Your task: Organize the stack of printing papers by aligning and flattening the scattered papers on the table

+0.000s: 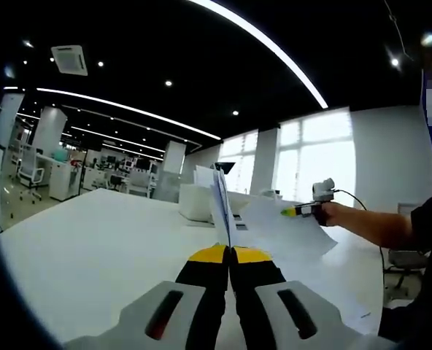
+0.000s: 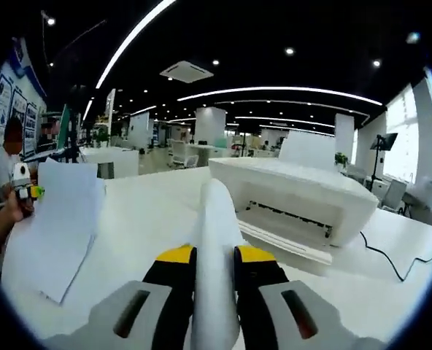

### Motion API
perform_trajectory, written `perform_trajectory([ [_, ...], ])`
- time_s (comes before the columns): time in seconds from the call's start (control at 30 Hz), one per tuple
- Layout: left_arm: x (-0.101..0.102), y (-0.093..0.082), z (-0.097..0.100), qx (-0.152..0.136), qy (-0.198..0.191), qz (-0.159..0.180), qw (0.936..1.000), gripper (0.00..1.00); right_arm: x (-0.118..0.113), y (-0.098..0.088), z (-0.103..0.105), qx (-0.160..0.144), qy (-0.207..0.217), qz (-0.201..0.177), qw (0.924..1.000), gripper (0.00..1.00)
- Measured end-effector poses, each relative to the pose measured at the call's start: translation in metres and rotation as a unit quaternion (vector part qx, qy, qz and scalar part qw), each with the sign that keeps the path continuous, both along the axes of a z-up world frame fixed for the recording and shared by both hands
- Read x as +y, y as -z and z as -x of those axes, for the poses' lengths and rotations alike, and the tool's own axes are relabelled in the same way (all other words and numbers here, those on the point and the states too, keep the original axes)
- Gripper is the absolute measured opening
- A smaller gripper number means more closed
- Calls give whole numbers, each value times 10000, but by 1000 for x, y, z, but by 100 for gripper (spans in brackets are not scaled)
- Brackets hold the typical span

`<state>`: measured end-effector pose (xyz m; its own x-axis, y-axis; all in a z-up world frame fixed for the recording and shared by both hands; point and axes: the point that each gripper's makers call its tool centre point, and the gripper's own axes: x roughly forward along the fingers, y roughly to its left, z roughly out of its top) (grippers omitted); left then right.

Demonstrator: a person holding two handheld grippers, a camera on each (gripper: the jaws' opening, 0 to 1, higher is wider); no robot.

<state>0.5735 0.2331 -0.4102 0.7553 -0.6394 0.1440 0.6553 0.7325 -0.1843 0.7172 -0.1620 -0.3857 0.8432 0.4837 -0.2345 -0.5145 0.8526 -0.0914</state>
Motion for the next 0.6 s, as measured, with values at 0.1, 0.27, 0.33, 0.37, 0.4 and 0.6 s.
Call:
perform_trajectory([
  [0.1, 0, 0, 0, 3, -7, -1, 10000, 7, 7, -16, 15, -178, -111, 13, 9998, 17],
  [0.27, 0, 0, 0, 7, -10, 1, 10000, 7, 21, -40, 33, -419, -305, 69, 9986, 17],
  [0.33, 0, 1, 0, 13, -6, -3, 10000, 7, 27, -49, 40, -504, -397, 63, 9979, 17],
  [0.37, 0, 1, 0, 14, -5, -5, 10000, 7, 30, -54, 44, -546, -443, 65, 9975, 17],
  [0.4, 0, 1, 0, 15, -3, -6, 10000, 7, 34, -58, 47, -590, -494, 78, 9970, 17],
  [0.6, 0, 1, 0, 22, 6, 9, 10000, 7, 48, -85, 66, -835, -699, 136, 9940, 18],
])
